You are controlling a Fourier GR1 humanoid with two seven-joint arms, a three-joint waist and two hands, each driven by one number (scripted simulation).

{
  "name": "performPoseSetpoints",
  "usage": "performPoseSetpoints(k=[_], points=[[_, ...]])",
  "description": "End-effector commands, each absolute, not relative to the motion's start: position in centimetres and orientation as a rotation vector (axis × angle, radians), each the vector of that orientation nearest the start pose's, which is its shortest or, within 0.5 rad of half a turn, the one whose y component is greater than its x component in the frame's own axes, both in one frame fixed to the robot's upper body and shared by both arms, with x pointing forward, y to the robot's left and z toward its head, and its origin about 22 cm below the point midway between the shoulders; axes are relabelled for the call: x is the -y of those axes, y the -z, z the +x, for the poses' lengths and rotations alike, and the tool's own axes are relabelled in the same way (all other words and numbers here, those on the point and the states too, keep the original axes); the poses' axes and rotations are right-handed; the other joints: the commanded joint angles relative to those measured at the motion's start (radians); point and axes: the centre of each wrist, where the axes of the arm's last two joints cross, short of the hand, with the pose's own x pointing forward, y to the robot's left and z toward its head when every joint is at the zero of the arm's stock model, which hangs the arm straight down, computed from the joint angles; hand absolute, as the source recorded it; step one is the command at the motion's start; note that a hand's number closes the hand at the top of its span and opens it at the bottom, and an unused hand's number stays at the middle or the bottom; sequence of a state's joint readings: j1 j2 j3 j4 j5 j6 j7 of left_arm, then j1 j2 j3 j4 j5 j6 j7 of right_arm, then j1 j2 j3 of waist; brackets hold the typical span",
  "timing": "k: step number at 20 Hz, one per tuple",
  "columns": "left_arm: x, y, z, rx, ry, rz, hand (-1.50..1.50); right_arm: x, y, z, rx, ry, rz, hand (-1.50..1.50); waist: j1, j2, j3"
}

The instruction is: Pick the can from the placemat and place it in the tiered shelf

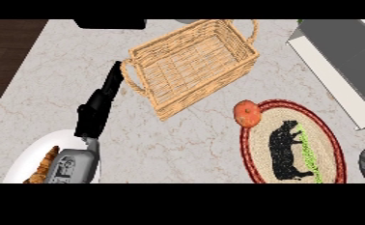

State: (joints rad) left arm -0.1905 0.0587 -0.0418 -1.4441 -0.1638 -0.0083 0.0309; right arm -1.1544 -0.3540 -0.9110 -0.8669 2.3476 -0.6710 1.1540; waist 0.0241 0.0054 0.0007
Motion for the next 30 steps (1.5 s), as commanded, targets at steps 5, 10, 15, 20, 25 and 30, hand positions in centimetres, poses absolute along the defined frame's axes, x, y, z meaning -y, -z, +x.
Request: performPoseSetpoints(k=[5, 10, 15, 20, 25, 30], points=[[-21.1, -2.1, 28.6, 1.57, 0.268, 0.09, 0.0, 33.8, -28.1, 42.7, 0.825, 0.991, -2.086, -1.5, 0.001, -0.001, 0.0], [-21.9, -1.7, 28.1, 1.585, 0.272, 0.095, 0.0, 32.4, -32.2, 40.8, 0.964, 1.217, -2.102, -1.5, 0.0, -0.006, -0.001], [-23.5, -1.2, 28.6, 1.577, 0.255, 0.12, 0.0, 30.7, -34.1, 37.8, 0.898, 1.388, -2.114, -1.5, -0.021, -0.011, -0.003], [-23.4, -1.5, 28.5, 1.569, 0.263, 0.12, 0.0, 27.0, -35.2, 34.4, 0.762, 1.444, -1.974, -1.5, -0.039, -0.026, -0.004], [-22.7, -0.8, 28.0, 1.548, 0.264, 0.115, 0.0, 26.5, -35.8, 30.5, 0.672, 1.438, -1.949, -1.5, -0.033, -0.034, -0.003], [-21.5, -1.0, 28.9, 1.559, 0.271, 0.093, 0.0, 26.3, -34.6, 28.2, 0.616, 1.379, -1.952, -1.5, -0.016, -0.028, -0.004]])
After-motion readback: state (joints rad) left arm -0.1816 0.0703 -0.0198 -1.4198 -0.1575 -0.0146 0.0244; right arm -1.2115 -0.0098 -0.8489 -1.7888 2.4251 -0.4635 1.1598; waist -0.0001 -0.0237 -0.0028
